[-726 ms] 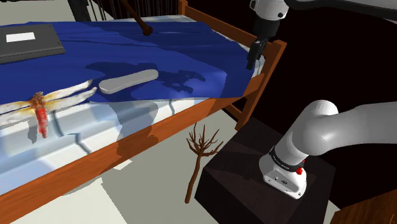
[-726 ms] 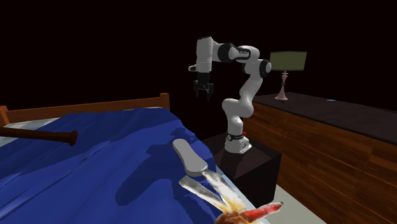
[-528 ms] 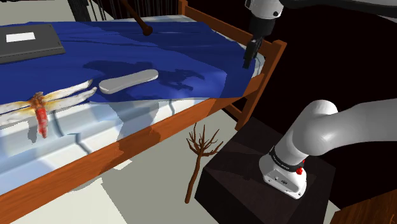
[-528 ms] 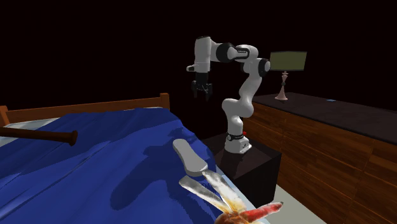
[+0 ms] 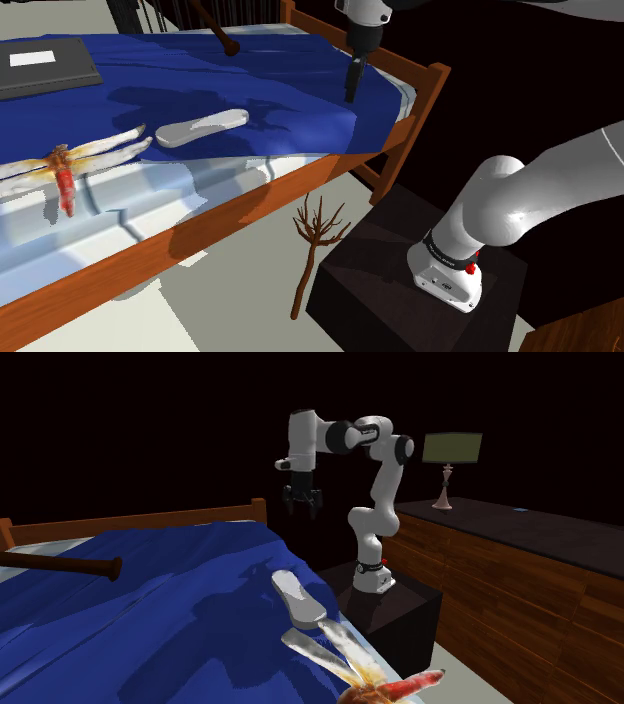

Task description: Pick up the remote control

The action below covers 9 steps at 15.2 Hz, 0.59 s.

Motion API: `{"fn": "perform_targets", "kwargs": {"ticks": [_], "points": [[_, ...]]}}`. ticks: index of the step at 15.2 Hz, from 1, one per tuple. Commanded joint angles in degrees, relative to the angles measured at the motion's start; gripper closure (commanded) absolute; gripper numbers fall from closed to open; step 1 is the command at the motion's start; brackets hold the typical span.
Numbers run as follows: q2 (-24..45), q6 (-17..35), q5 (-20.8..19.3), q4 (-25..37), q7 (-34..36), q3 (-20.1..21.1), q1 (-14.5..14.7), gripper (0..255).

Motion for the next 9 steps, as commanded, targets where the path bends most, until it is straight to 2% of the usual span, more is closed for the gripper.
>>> {"fn": "perform_targets", "kwargs": {"ticks": [1,9], "points": [[4.5,1.4,0.4,3.2,-1.9,0.5,1.2,0],[19.9,3.6,1.3,16.7,-9.7,2.7,5.0,0]]}}
